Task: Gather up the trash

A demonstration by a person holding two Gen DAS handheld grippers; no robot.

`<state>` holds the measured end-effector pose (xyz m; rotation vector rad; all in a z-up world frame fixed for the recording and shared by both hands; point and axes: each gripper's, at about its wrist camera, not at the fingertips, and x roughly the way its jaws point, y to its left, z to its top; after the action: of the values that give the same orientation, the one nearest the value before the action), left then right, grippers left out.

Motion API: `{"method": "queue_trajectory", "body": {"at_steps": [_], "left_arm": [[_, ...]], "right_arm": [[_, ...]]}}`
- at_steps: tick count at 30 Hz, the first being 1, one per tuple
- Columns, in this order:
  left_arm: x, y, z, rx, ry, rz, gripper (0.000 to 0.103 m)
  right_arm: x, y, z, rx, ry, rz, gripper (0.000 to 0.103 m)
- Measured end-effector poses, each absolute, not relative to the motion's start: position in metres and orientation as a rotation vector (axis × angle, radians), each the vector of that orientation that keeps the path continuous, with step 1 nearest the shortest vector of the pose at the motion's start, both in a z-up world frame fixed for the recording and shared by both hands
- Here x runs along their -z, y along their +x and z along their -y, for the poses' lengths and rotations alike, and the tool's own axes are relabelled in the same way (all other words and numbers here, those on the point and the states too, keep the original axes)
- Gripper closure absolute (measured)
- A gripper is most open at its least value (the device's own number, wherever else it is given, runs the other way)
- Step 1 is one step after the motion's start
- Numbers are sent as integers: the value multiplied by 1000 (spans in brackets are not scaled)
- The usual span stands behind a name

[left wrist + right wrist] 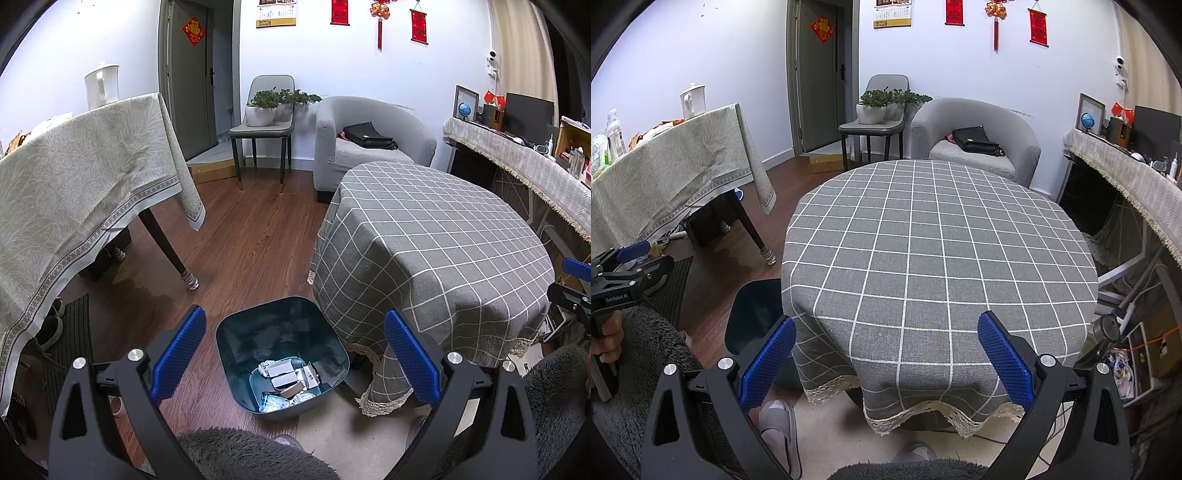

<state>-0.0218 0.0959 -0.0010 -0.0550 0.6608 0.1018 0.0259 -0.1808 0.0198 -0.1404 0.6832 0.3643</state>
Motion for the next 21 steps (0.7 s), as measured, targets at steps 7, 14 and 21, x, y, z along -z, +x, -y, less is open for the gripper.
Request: {"method": "queue_trajectory", "body": {"at_steps": [7, 14, 21], "left_arm": [[0, -21, -96, -101, -51, -661, 4], [1, -21, -95, -102, -52, -661, 4], [1, -20, -96, -100, -45, -661, 4]], "right_arm": [[-19, 26, 182, -365, -141, -684, 4], [-19, 26, 182, -365, -142, -684, 4], [-19, 26, 182, -366, -143, -684, 4]]}}
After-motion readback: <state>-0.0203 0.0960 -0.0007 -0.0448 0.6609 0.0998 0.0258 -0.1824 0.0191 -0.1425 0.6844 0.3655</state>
